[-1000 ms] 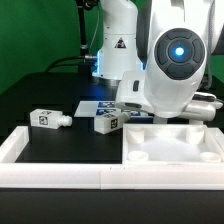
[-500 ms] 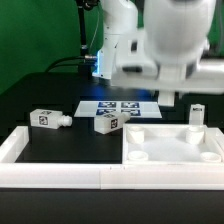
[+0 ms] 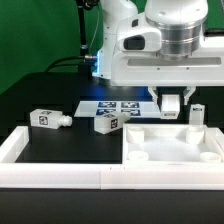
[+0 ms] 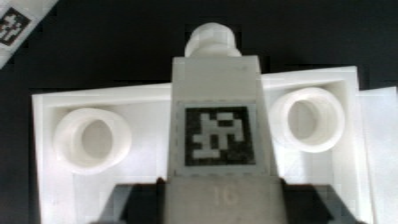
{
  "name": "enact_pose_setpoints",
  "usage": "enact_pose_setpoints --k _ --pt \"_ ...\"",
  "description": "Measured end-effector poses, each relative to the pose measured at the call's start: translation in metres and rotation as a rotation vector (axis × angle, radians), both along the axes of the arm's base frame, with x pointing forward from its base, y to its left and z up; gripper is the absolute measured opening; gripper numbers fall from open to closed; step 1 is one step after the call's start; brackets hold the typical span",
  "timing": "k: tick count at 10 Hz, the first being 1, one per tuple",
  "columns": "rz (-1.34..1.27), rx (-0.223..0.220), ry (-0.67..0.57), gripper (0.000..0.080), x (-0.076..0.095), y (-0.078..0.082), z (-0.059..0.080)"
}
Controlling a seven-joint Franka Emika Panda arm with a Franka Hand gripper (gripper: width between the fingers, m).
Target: Assemble one leg
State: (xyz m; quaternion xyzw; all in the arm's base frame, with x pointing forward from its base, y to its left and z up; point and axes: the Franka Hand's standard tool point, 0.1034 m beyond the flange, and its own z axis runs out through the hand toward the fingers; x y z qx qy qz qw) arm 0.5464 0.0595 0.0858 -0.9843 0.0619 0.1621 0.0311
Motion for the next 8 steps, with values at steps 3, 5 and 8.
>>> enact_pose_setpoints --k 3,5,8 --pt "-0.006 0.01 -0.159 0.0287 0.039 0.006 0.053" --pt "-0.022 0.0 -0.382 0.0287 0.043 0.024 0.06" --pt "-0.006 -0.024 -0.594 0.0287 0.048 0.024 0.053"
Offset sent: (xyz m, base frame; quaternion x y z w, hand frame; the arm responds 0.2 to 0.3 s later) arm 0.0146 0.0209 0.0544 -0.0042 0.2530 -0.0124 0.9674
